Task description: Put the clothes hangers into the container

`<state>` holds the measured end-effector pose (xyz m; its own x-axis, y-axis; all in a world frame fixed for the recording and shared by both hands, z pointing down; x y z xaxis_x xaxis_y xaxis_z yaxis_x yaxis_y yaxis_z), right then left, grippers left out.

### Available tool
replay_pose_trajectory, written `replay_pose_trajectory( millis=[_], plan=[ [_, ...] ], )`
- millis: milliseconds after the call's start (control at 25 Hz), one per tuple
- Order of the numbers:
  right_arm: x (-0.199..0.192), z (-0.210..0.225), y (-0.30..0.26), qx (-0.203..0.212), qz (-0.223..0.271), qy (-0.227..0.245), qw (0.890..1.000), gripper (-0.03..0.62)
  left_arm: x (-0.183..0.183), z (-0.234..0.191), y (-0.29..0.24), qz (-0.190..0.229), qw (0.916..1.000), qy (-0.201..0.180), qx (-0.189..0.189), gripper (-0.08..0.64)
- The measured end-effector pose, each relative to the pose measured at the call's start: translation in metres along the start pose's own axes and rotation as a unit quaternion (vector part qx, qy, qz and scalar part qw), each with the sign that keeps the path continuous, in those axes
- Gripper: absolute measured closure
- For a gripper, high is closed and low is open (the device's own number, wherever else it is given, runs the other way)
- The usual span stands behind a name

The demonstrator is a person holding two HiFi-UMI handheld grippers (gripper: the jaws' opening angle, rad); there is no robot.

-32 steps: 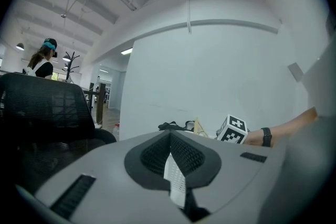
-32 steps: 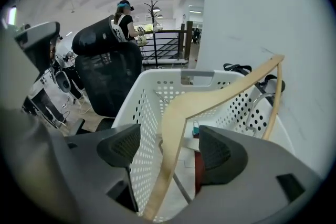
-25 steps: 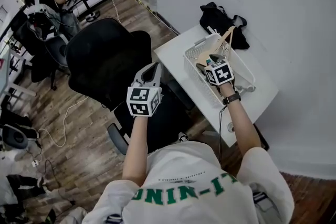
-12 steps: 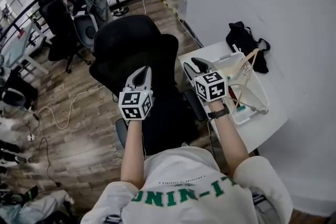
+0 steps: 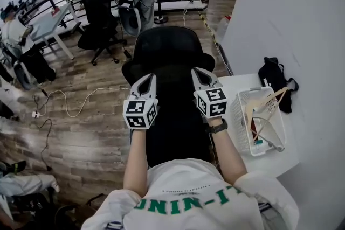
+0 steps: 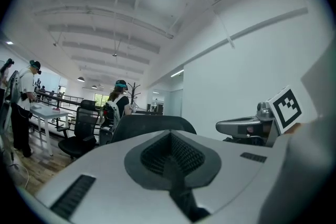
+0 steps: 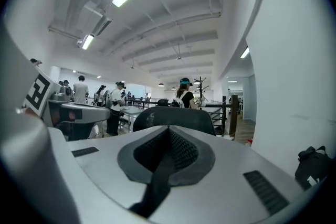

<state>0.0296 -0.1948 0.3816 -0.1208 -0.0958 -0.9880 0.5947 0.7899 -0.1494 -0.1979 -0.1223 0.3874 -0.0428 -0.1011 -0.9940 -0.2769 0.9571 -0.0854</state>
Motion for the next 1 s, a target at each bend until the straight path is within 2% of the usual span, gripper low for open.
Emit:
replay_pose_trajectory(
  millis=[160, 280, 800, 1000],
  plan=[
    [0.012, -0.023, -0.003, -0.007, 0.055, 0.004, 0.998, 0.578, 0.014, -0.012, 0.012, 0.015, 0.9998, -0.007, 0.013, 0.549],
    [0.013, -0.039, -0.007, -0.014, 0.049, 0.022, 0.998, 0.578, 0.02, -0.019, 0.02, 0.024, 0.9995, -0.01, 0.018, 0.549],
    [0.001, -0.053, 0.002, -0.018, 0.048, -0.008, 0.999, 0.578, 0.007, -0.017, 0.02, 0.03, 0.9994, -0.014, -0.008, 0.549],
    [-0.021, -0.044, 0.014, -0.04, 0.04, -0.03, 0.998, 0.578, -0.01, -0.011, 0.021, 0.017, 0.9996, -0.002, -0.023, 0.549]
  ],
)
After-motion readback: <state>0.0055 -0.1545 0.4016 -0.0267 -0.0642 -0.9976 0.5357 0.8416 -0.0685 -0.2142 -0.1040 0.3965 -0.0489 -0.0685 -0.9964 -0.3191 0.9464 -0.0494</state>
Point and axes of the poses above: the fingertips, and each gripper's own axes: y backward along the fingers, z to its right, x out of its top, the point moved 10 cm from there along y, backward along the fingers, and after that the axes turned 3 degrees about -x, right-handed, at the moved point
